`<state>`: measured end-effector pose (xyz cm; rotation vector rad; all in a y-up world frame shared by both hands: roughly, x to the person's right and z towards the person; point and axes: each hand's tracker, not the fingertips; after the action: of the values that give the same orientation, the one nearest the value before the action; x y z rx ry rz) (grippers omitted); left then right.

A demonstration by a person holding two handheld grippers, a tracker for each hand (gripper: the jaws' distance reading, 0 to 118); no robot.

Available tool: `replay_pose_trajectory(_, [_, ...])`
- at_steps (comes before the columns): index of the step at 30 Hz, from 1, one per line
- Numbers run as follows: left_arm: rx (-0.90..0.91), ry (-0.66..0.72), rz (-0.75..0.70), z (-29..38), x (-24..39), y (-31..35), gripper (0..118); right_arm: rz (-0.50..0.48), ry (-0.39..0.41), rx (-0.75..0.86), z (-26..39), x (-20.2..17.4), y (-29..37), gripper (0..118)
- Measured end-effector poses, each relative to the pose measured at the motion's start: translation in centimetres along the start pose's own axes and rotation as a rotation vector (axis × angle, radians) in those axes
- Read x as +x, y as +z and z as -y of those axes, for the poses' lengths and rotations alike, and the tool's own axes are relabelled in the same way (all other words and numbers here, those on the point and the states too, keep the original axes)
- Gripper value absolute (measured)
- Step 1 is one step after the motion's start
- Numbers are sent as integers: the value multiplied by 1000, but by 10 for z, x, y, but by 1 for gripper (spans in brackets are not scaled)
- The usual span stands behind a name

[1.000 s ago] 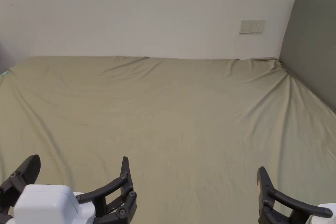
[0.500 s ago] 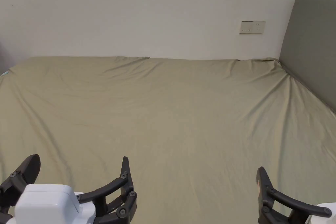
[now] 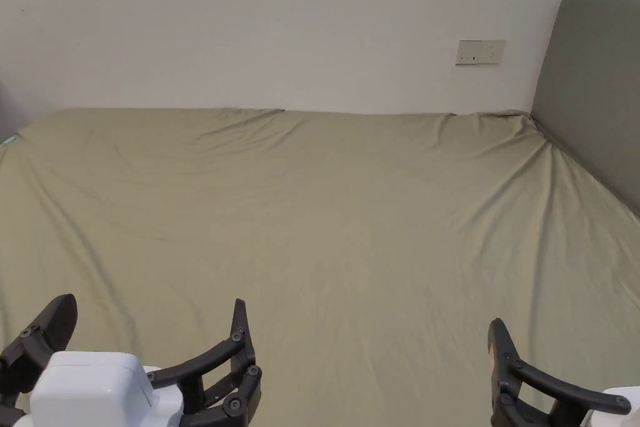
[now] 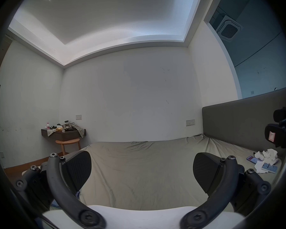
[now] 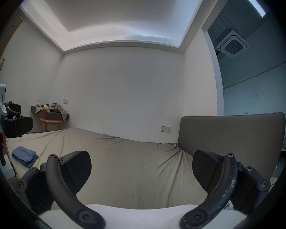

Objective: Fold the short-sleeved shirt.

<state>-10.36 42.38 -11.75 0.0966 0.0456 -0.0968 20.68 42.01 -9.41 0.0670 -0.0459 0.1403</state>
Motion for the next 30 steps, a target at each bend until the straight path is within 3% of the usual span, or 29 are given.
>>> replay_pose_trajectory(30, [-2, -16, -3, 1, 1, 1, 118, 3, -12, 3, -1, 1, 1, 118])
